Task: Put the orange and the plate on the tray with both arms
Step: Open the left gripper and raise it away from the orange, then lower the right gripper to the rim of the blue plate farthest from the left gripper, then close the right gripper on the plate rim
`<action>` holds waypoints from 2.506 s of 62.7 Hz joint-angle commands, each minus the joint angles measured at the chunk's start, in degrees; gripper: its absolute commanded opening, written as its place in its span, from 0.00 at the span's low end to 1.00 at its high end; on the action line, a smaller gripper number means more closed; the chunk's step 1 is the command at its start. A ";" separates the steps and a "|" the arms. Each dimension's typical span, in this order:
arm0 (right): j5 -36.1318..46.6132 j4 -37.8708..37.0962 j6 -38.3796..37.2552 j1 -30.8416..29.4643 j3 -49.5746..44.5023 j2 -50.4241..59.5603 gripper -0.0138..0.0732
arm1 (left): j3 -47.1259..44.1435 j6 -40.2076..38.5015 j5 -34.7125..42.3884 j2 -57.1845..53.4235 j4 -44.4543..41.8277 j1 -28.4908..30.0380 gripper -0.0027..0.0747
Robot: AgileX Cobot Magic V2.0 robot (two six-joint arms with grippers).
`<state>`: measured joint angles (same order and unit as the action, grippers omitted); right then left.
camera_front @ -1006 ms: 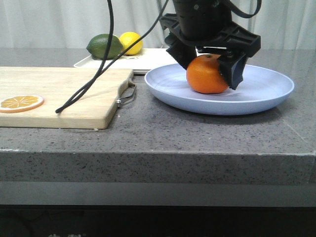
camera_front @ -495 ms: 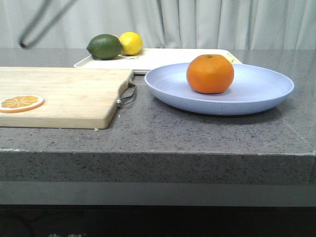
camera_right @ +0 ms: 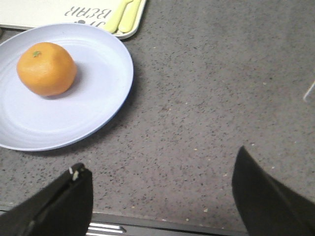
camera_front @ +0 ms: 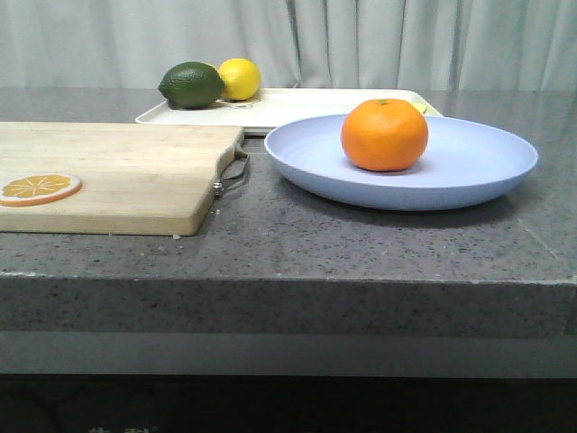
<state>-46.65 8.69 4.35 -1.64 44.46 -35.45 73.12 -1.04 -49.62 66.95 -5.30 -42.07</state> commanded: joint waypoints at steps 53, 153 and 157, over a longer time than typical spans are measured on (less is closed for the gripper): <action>-2.05 22.98 0.60 -0.43 14.61 -39.41 0.84 | -16.22 -0.73 4.21 -27.05 -0.10 2.86 0.83; 5.67 31.71 1.66 -0.37 14.78 -49.16 0.08 | -16.27 -0.73 5.22 -27.05 -0.10 2.86 0.82; 5.50 31.71 1.66 -0.37 14.78 -49.16 0.08 | -16.27 -0.73 5.22 -27.05 -0.10 2.86 0.82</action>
<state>-41.76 38.48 5.39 -1.64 57.41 -86.58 55.33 -1.04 -48.68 39.84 -5.40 -39.37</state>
